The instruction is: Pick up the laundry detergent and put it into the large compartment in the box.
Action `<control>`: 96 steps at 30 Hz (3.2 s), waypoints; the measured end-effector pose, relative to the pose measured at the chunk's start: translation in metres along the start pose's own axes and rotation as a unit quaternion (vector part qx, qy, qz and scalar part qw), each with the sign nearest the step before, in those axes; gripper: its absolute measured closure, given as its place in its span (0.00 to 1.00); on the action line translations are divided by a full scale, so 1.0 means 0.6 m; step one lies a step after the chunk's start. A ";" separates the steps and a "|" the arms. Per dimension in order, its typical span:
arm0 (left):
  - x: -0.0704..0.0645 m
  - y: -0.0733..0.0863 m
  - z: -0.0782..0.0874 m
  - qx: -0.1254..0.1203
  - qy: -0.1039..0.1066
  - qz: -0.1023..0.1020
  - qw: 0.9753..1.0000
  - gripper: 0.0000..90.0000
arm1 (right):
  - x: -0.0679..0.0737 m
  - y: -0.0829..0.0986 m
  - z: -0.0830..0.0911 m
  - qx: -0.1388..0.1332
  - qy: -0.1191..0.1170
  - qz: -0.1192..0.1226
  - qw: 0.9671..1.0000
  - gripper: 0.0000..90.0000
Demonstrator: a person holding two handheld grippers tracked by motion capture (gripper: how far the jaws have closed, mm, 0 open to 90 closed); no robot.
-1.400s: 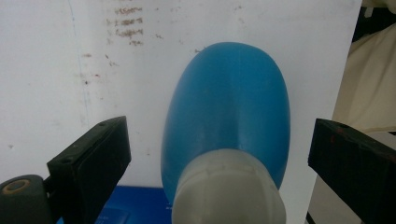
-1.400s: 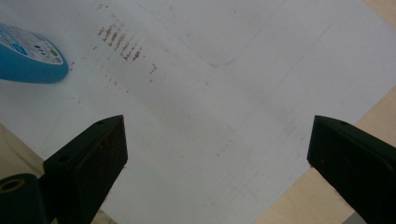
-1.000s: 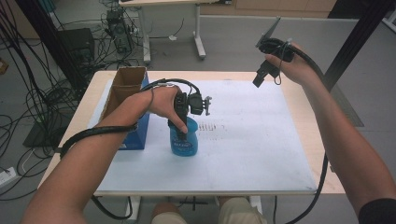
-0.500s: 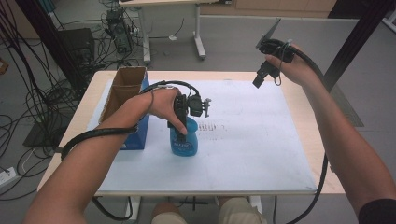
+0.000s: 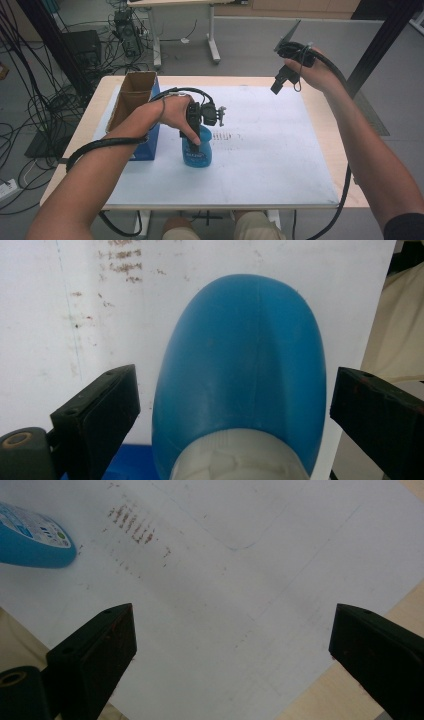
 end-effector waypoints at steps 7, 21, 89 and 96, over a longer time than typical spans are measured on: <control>-0.001 0.001 0.002 -0.001 -0.001 0.000 1.000 0.07 | 0.000 0.001 0.001 -0.002 0.000 0.000 1.000 0.06; -0.002 0.001 0.003 -0.006 -0.002 -0.002 1.000 0.07 | 0.001 0.001 0.002 -0.001 0.000 -0.001 1.000 0.06; 0.000 0.003 0.003 -0.004 -0.004 -0.002 1.000 0.07 | 0.004 -0.001 0.001 -0.001 0.000 0.001 1.000 0.06; -0.001 0.005 0.002 -0.004 -0.005 -0.002 1.000 0.09 | 0.003 0.001 0.001 -0.001 0.000 -0.002 1.000 0.06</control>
Point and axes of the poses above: each handheld gripper's, and its own axes: z roughly backward along the jaws, y roughly out of its underside, x roughly to its left, the point moved 6 cm from there along -z, roughly forward along the jaws, and after that the axes turned 10 degrees about z, right-handed, at the moved point
